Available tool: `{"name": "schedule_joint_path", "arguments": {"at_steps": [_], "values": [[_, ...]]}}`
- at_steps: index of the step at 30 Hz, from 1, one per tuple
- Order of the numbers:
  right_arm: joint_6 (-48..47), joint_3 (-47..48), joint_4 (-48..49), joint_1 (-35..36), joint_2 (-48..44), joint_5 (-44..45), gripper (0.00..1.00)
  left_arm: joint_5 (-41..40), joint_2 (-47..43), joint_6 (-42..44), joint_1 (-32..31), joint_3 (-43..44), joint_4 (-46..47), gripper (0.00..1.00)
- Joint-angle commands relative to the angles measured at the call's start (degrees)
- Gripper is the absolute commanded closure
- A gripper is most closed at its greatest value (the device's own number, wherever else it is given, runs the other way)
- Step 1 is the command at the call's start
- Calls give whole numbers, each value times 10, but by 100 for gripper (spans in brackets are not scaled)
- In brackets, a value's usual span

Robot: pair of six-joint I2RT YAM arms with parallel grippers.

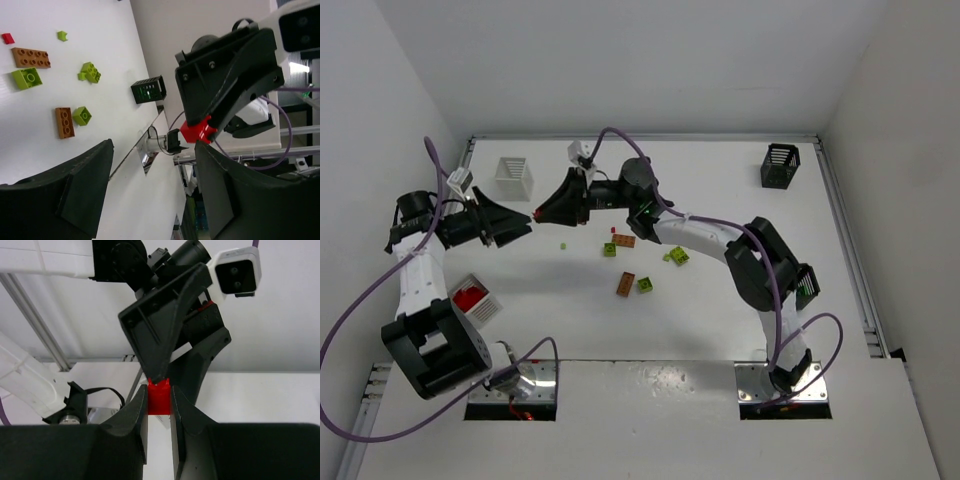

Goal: Sort the legos into containers by color

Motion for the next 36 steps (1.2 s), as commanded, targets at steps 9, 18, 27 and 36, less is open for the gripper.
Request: {"name": "schedule_joint_path", "arguments": {"at_steps": [9,18,27,36], "values": [[14,24,67,29,27,49,100,89,4,-41,42,-18,13,37],[4,19,67,29,32,60,100,89,-27,-41,42,-35,13,43],[-28,-12,67,29,21,41,100,89,-40,-36,47,-46,13,52],[-45,-50,62,29,5,41,100,89,-45,-31,53,-46,13,49]]}}
